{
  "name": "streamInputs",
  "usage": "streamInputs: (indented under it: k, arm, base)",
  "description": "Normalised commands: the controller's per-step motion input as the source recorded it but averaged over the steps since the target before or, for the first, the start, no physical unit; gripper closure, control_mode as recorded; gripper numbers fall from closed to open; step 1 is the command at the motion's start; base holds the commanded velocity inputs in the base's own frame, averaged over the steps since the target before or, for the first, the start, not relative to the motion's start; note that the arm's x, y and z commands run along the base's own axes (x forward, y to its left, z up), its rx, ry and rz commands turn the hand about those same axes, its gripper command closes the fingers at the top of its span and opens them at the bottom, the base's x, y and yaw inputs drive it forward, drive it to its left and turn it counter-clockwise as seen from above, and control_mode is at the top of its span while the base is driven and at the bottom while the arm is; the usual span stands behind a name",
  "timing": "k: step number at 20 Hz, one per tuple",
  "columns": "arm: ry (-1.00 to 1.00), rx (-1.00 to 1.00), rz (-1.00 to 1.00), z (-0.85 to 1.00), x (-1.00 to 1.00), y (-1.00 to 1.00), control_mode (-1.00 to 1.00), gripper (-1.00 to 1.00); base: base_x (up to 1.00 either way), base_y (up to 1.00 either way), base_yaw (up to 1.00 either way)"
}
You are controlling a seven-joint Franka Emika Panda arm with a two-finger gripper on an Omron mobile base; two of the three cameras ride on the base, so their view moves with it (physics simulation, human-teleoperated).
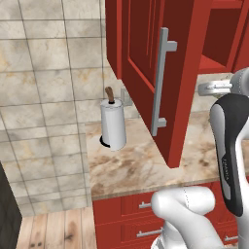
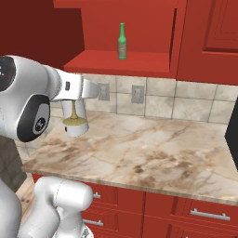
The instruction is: Get the candle and the beer from the cabinet and move them to the dining counter.
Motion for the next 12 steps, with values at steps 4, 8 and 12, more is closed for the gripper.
streamInputs:
  k: [4, 8, 12]
  arm:
    - [0.00, 0.00, 0.00, 0.00, 0.00, 0.00, -1.00, 1.00]
    - [0.00, 0.00, 0.00, 0.00, 0.00, 0.00, -1.00, 1.00]
    - [0.00, 0.00, 0.00, 0.00, 0.00, 0.00, -1.00, 1.00]
  base:
    - [0.00, 0.00, 0.00]
    - [0.00, 0.00, 0.00]
    - [0.00, 0.00, 0.00]
